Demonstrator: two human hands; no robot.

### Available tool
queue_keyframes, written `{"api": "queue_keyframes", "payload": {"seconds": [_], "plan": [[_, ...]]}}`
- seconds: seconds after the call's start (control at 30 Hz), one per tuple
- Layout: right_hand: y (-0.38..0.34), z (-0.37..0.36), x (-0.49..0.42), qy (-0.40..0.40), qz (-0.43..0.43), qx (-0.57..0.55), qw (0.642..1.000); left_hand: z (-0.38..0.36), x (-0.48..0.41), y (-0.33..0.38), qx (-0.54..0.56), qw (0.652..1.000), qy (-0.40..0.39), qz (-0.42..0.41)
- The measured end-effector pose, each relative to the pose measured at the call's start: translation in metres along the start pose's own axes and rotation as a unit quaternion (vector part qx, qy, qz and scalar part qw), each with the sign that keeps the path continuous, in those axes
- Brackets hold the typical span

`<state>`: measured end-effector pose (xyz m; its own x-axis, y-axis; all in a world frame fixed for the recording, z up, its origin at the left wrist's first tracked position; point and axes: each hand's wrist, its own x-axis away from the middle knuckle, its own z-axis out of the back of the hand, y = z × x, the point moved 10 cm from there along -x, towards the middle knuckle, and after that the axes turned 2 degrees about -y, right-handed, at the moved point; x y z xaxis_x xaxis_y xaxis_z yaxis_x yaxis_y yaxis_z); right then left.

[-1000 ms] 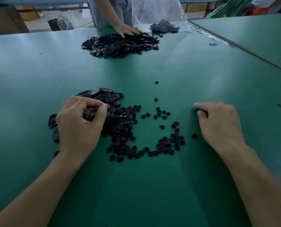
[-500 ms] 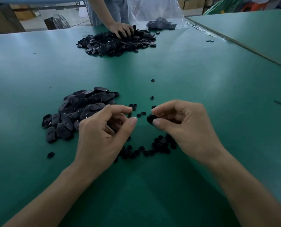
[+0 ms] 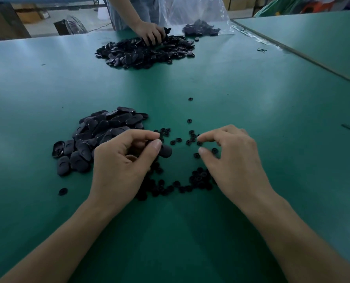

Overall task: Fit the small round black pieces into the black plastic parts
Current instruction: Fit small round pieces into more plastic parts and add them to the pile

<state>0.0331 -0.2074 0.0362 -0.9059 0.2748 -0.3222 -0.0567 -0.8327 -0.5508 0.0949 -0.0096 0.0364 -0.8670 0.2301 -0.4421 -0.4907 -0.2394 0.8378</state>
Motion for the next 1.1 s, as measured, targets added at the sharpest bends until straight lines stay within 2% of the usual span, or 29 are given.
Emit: {"api": "queue_keyframes", "payload": {"seconds": [0.17,0.47,0.67,0.77,1.1], "plan": [[0.001,-0.009,0.001,-0.036,-0.012,0.059,0.998,-0.002,-0.001,-0.002,0.067,0.998,-0.001,0.017],[0.0,-0.018,0.0,-0.037,-0.009,0.051,0.998,-0.003,-0.004,-0.008,0.121,0.992,0.007,0.043],[-0.011,-0.004,0.0,0.032,0.014,-0.129,0.991,-0.004,-0.005,-0.005,0.107,0.994,0.001,0.034],[-0.017,0.0,0.003,0.048,0.025,-0.169,0.984,-0.005,-0.005,-0.004,0.116,0.993,-0.001,0.036],[-0.023,-0.013,0.003,-0.006,0.013,-0.274,0.962,-0.008,-0.002,-0.008,0.152,0.987,-0.022,0.045]]}}
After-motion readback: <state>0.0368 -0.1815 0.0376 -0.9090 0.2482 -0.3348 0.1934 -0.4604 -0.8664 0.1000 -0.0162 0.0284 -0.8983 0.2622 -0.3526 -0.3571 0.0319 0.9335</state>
